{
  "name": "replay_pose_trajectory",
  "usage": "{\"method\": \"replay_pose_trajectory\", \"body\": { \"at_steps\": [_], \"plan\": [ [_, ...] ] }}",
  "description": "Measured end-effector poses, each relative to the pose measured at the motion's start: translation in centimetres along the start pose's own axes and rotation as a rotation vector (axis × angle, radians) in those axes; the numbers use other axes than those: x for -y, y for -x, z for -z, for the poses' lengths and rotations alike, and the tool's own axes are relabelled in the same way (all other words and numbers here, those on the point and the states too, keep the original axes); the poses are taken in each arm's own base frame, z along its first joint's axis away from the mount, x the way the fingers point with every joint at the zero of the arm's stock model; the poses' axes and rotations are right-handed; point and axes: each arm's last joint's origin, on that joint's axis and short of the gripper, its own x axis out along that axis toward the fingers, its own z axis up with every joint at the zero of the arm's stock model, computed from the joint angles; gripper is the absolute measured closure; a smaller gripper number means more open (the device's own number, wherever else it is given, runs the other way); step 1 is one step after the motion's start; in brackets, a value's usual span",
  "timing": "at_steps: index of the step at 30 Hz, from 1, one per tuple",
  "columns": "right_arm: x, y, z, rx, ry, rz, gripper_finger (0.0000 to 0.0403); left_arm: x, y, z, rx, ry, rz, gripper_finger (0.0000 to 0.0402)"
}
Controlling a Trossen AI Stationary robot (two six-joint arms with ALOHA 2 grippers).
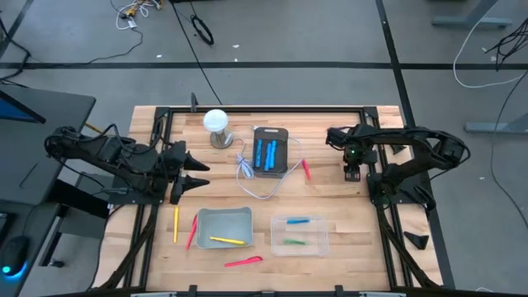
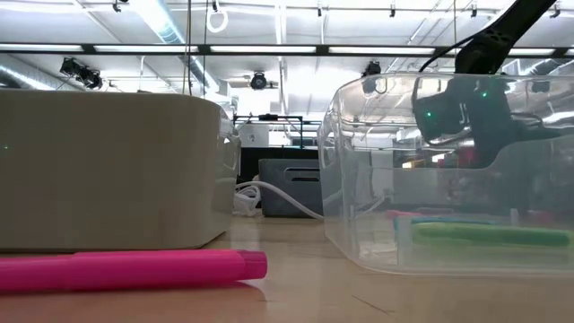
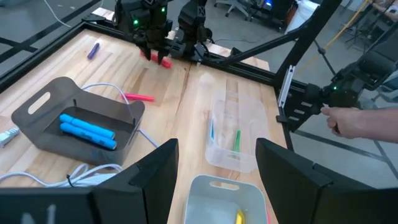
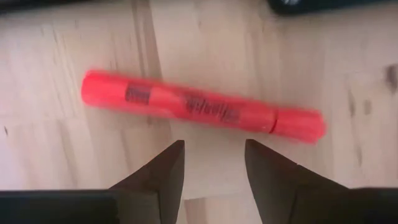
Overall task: Pick & Place Markers
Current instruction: Put the orange highlighter pen into the black bin
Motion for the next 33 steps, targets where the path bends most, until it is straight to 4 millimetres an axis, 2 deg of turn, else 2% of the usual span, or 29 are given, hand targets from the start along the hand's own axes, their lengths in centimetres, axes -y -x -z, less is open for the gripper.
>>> {"method": "replay_pose_trajectory", "body": {
  "at_steps": [9, 15, 19, 29, 33],
  "plan": [
    [0.3, 1.5, -1.7, 0.029, 0.012, -0.066, 0.0231, 0.0, 0.0, 0.0, 0.002, 0.000, 0.002, 0.0181],
    [0.6, 2.3, -2.7, 0.067, 0.133, -0.143, 0.0231, 0.1, 0.0, -0.2, 0.017, 0.006, 0.009, 0.0181],
    [0.4, 2.8, -3.4, 0.115, 0.300, -0.220, 0.0231, 0.1, 0.0, -0.3, 0.027, 0.018, 0.014, 0.0181],
    [0.2, 2.8, -3.0, 0.080, 0.465, -0.213, 0.0231, 0.7, 0.1, -1.1, 0.096, 0.054, 0.108, 0.0181],
    [-0.2, 2.9, -2.2, 0.043, 0.566, -0.285, 0.0231, 0.8, 0.1, -1.1, 0.075, 0.070, 0.153, 0.0181]
  ]
}}
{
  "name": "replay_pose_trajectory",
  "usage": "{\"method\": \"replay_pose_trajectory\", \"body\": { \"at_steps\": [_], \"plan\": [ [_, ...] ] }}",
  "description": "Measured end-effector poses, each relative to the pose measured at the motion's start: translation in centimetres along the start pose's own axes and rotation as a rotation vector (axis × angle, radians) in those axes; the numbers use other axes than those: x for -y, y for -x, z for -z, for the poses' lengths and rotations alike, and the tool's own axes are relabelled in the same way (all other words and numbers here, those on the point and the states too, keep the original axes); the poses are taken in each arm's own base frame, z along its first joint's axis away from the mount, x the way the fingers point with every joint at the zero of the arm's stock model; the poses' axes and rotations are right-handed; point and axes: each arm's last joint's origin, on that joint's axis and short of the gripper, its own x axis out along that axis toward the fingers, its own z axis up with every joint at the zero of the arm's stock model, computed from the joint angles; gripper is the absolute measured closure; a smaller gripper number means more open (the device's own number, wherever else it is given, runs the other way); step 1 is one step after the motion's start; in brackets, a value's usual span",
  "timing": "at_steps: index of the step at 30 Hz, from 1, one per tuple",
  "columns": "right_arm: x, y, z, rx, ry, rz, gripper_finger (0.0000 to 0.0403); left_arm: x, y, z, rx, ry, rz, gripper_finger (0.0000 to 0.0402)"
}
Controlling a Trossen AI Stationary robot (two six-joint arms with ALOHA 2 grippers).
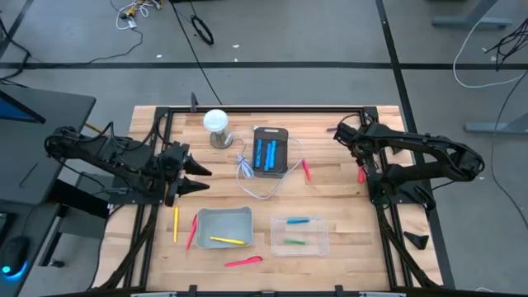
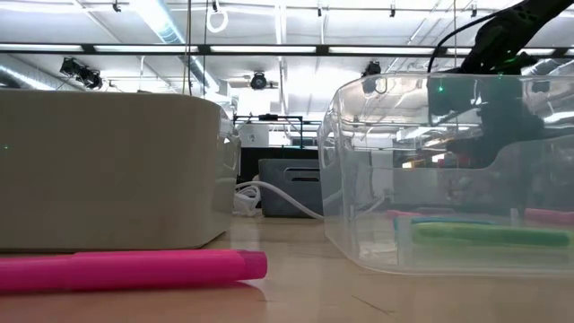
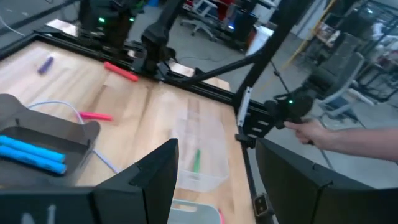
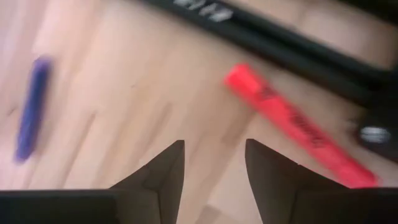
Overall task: Pick & Place Markers
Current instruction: Put the orange highlighter pen into the black bin
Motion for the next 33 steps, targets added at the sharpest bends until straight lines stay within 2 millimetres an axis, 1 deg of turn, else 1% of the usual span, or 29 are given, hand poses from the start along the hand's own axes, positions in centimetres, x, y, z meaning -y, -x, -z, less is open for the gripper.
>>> {"method": "replay_pose_trajectory", "body": {
  "at_steps": [6, 9, 15, 21, 25, 33],
  "plan": [
    [-1.3, -0.4, 0.5, -0.028, 0.191, -0.099, 0.0231, 0.1, 0.0, 0.1, -0.018, 0.003, 0.033, 0.0181],
    [-1.8, -0.7, 0.4, -0.025, 0.301, -0.104, 0.0231, 0.1, 0.0, 0.1, -0.032, 0.000, 0.049, 0.0181],
    [-1.9, -1.1, -0.7, -0.027, 0.501, -0.044, 0.0231, 0.0, 0.0, 0.4, -0.070, -0.005, 0.054, 0.0181],
    [-1.2, -1.4, -1.9, -0.017, 0.630, 0.073, 0.0231, 0.0, 0.0, 0.4, -0.072, 0.001, 0.053, 0.0181],
    [-0.5, -1.4, -2.4, -0.010, 0.688, 0.160, 0.0231, 0.0, 0.0, 0.4, -0.072, 0.018, 0.053, 0.0181],
    [-0.5, -1.4, -2.6, -0.020, 0.794, 0.175, 0.0231, 0.0, 0.0, 0.4, -0.072, 0.022, 0.052, 0.0181]
  ]
}}
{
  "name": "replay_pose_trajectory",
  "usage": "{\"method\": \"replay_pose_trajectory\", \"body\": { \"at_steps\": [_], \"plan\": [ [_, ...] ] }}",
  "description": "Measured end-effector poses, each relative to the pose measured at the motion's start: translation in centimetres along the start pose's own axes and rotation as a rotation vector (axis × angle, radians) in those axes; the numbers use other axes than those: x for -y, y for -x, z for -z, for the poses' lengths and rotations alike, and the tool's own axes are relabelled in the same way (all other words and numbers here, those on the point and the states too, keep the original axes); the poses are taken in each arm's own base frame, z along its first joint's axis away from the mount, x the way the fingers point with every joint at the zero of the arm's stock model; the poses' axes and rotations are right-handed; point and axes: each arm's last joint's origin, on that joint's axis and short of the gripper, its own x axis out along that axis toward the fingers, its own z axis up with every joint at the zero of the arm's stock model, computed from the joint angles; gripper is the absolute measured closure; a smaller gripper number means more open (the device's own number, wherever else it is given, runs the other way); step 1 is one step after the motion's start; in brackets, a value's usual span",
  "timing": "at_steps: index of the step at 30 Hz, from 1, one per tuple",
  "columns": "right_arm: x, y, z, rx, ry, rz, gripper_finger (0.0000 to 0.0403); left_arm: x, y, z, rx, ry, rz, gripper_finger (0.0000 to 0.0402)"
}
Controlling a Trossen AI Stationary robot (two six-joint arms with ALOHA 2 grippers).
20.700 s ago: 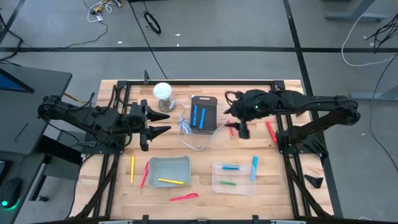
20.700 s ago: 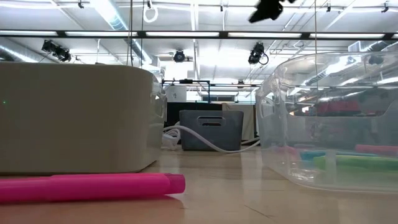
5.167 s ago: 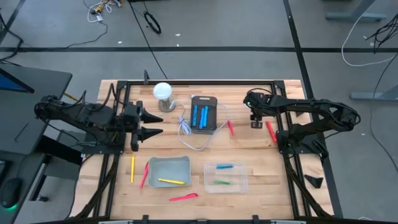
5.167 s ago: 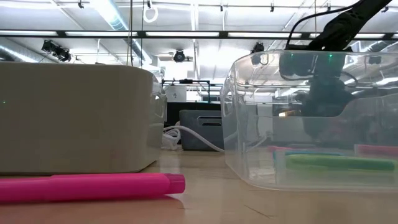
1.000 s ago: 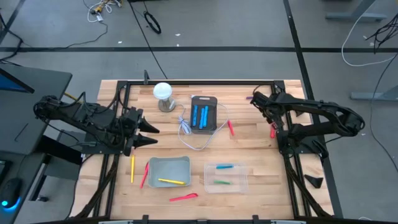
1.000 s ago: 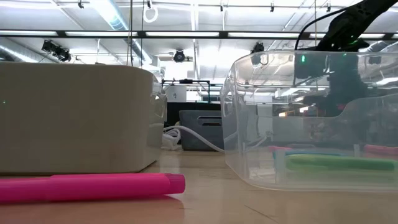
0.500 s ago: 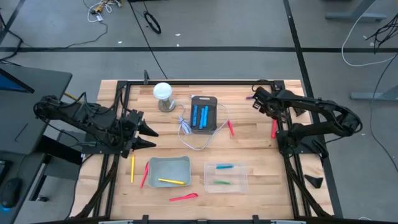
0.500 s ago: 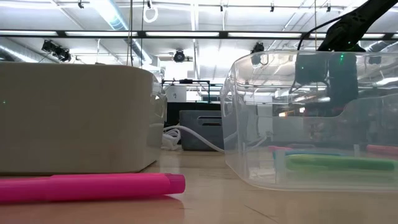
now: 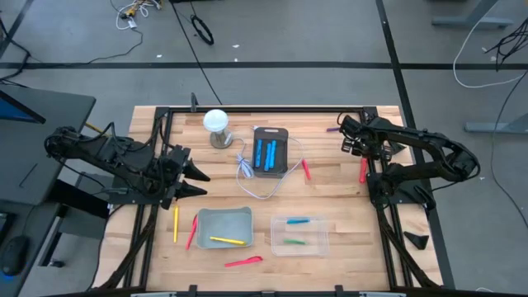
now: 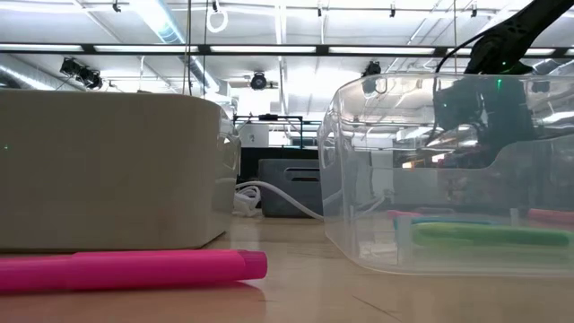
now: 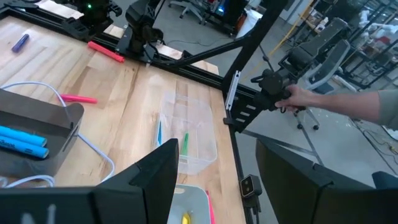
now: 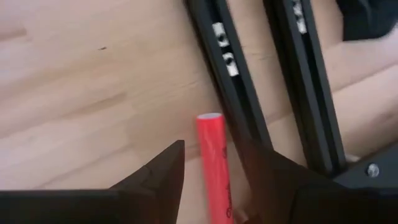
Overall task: Pick & Place Markers
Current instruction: Put the orange highlighter pen into the black bin
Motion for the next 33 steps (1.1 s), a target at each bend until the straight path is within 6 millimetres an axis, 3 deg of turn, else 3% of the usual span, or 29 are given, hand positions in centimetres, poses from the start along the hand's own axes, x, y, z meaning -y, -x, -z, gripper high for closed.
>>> {"method": "replay_pose_trajectory", "body": {
  "at_steps": [9, 21, 33],
  "plan": [
    [-0.3, -0.1, -0.1, -0.003, 0.015, -0.011, 0.0231, 0.0, 0.0, 0.0, 0.000, 0.024, 0.000, 0.0181],
    [-2.0, -3.0, 0.6, -0.107, 0.107, 0.194, 0.0231, 0.0, 0.0, 0.0, -0.001, 0.024, -0.001, 0.0181],
    [-2.8, -4.0, 0.7, -0.190, 0.196, 0.206, 0.0236, 0.1, 0.0, 0.1, -0.025, 0.025, 0.038, 0.0181]
  ]
}}
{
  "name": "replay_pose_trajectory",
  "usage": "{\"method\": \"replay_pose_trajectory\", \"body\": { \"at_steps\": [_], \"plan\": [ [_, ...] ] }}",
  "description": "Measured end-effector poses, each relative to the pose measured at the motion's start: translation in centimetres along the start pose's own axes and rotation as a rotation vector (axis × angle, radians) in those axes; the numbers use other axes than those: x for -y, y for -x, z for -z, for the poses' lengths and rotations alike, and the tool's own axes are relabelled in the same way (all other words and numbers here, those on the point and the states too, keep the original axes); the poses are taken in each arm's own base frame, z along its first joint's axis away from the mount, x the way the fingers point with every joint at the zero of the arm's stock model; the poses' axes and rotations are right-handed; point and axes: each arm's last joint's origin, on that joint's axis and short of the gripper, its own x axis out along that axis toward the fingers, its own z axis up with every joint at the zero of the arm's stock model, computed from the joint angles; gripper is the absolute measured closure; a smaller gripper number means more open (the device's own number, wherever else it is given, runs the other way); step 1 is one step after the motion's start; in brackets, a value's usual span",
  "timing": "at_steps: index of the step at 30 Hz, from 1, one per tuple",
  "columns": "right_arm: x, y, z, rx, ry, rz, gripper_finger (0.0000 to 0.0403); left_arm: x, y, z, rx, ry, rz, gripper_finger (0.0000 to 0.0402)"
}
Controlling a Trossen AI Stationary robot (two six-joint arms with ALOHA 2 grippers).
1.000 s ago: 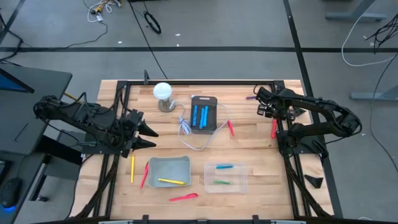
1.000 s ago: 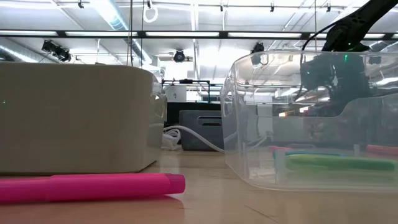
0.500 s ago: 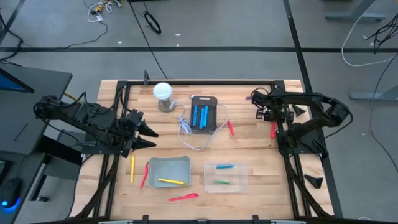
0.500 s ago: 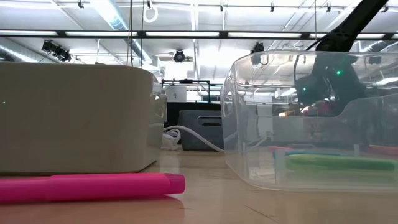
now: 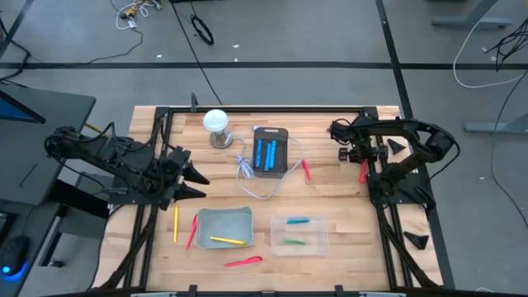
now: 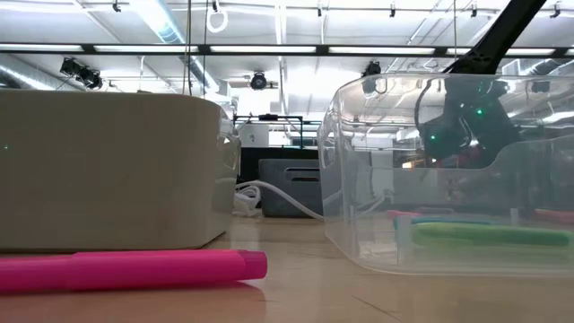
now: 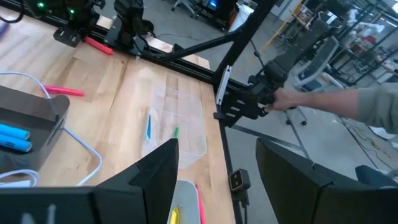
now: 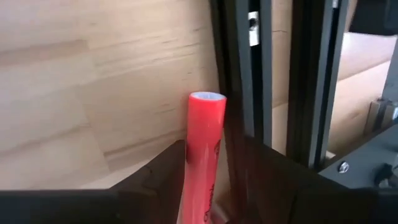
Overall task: Pick & Place Markers
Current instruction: Put the orange highlighter pen into the black bin
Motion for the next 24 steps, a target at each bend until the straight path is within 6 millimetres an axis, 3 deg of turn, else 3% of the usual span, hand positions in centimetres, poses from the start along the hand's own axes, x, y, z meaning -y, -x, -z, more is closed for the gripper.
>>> {"method": "replay_pose_trajectory", "body": {
  "at_steps": [9, 24],
  "plan": [
    [-1.1, 1.0, -0.1, -0.086, 0.137, -0.130, 0.0239, 0.0, 0.0, 0.0, -0.001, 0.000, 0.000, 0.0181],
    [-1.6, 1.3, 0.1, -0.191, -0.060, -0.205, 0.0297, 0.0, 0.0, 0.0, -0.001, -0.001, -0.001, 0.0181]
  ]
}}
